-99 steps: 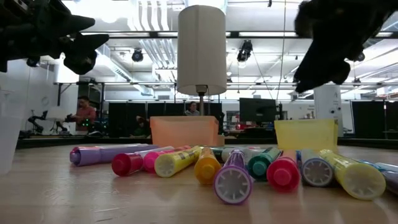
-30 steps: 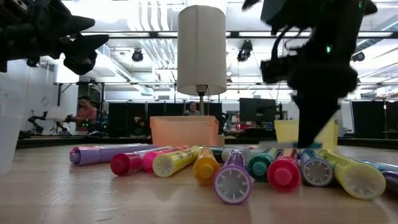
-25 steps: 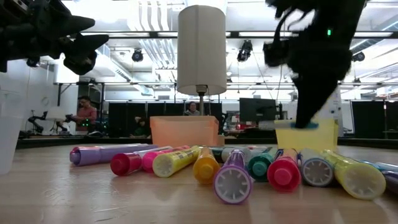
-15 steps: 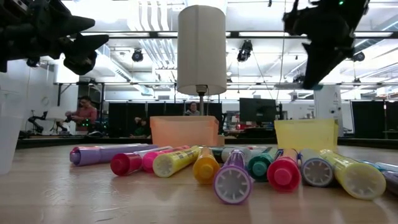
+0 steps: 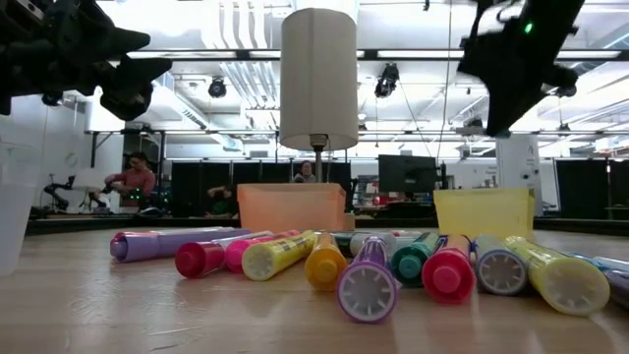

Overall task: Pick & Place Markers
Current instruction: Put the top small light blue marker pen into the yellow bin, then put the small red marker pen into the yellow bin

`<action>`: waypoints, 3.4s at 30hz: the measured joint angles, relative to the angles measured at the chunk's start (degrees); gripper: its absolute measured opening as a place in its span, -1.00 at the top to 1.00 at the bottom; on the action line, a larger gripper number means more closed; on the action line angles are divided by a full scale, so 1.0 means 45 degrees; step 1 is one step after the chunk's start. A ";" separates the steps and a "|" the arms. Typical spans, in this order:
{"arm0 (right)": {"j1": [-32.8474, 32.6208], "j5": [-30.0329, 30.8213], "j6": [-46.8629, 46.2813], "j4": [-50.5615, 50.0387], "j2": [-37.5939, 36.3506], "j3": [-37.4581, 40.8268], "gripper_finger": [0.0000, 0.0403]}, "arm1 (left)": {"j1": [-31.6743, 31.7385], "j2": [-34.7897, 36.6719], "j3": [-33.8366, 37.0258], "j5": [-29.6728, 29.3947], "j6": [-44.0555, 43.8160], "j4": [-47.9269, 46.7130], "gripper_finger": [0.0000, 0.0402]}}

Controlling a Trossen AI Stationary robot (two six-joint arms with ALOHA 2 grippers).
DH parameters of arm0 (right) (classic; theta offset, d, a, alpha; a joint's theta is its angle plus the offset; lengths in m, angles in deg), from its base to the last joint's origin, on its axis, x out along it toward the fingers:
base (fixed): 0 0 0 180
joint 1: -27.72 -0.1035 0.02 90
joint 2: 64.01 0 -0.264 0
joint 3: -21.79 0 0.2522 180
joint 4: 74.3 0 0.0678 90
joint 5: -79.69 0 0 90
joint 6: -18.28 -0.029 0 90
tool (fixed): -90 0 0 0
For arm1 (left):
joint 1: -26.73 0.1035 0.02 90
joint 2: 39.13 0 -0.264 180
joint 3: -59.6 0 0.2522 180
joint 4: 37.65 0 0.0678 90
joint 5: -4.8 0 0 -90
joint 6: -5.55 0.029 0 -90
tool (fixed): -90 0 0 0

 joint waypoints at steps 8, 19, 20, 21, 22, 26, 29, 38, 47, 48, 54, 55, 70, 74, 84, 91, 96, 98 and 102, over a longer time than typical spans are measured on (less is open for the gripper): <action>0.1416 0.0186 0.0197 0.1021 0.0305 0.1413 0.86 | 0.0002 0.0000 0.0001 0.0000 0.0000 -0.0005 0.13; 0.2541 -0.0686 0.1230 0.2978 0.0319 0.2720 0.86 | 0.0000 -0.0001 -0.0001 -0.0004 -0.0001 -0.0005 0.13; 0.2694 -0.0903 0.1438 0.3231 0.0319 0.2853 0.86 | -0.0003 -0.0003 0.0000 -0.0005 0.0000 -0.0005 0.13; 0.2862 -0.1195 0.1633 0.3481 0.0319 0.2962 0.86 | 0.0000 -0.0003 -0.0002 -0.0005 -0.0002 -0.0005 0.13; 0.3020 -0.1387 0.1789 0.3694 0.0319 0.3070 0.86 | -0.0003 -0.0001 -0.0002 -0.0003 0.0000 -0.0005 0.13; 0.3429 -0.1574 0.2140 0.4033 0.0319 0.3366 0.86 | -0.0003 0.0001 -0.0001 -0.0005 -0.0004 -0.0005 0.13; 0.3584 -0.1612 0.2124 0.4012 0.0319 0.3457 0.83 | 0.0001 -0.0002 0.0002 -0.0005 0.0000 -0.0009 0.13; 0.3617 -0.1520 0.2164 0.4035 0.0319 0.3461 0.28 | -0.0001 -0.0003 0.0001 -0.0005 -0.0002 -0.0008 0.13; 0.3208 -0.1263 0.3064 0.4247 0.0319 0.3174 -0.01 | 0.0000 -0.0003 0.0000 -0.0002 -0.0002 -0.0010 0.13; 0.3055 -0.1253 0.3311 0.4382 0.0319 0.3066 -0.01 | -0.0001 0.0002 0.0001 -0.0005 0.0000 -0.0010 0.13; 0.1939 -0.0730 0.5384 0.5759 0.0319 0.2575 0.03 | -0.0003 -0.0003 0.0001 -0.0003 -0.0005 -0.0008 0.13; 0.1747 -0.0695 0.5722 0.6134 0.0319 0.2558 0.04 | -0.0003 0.0000 0.0001 -0.0005 -0.0002 -0.0010 0.13; 0.0751 -0.3899 0.9637 1.1041 0.0640 0.2606 0.13 | 0.0001 -0.0003 0.0001 0.0000 -0.0001 -0.0010 0.13; 0.0755 -0.5300 1.1383 1.1820 0.1181 0.2606 0.16 | -0.0003 0.0002 0.0000 -0.0003 -0.0005 -0.0044 0.13; 0.0776 -0.5610 1.4513 1.2378 0.3451 0.2611 0.23 | -0.0002 0.0000 -0.0002 0.0000 -0.0004 -0.0053 0.13; 0.0805 -0.5260 1.4904 1.2714 0.4563 0.2492 0.29 | 0.0000 -0.0003 0.0001 0.0000 -0.0005 -0.0053 0.13; 0.0844 -0.5269 1.5427 1.2697 0.5331 0.2125 0.33 | -0.0001 -0.0008 -0.0001 0.0000 0.0000 -0.0047 0.13; 0.0912 -0.5282 1.5431 1.2733 0.5667 0.1958 0.34 | -0.0003 -0.0008 0.0000 -0.0003 -0.0002 -0.0049 0.13; 0.1059 -0.5578 1.5349 1.2681 0.6030 0.1709 0.39 | -0.0003 -0.0012 0.0003 -0.0005 -0.0005 -0.0062 0.13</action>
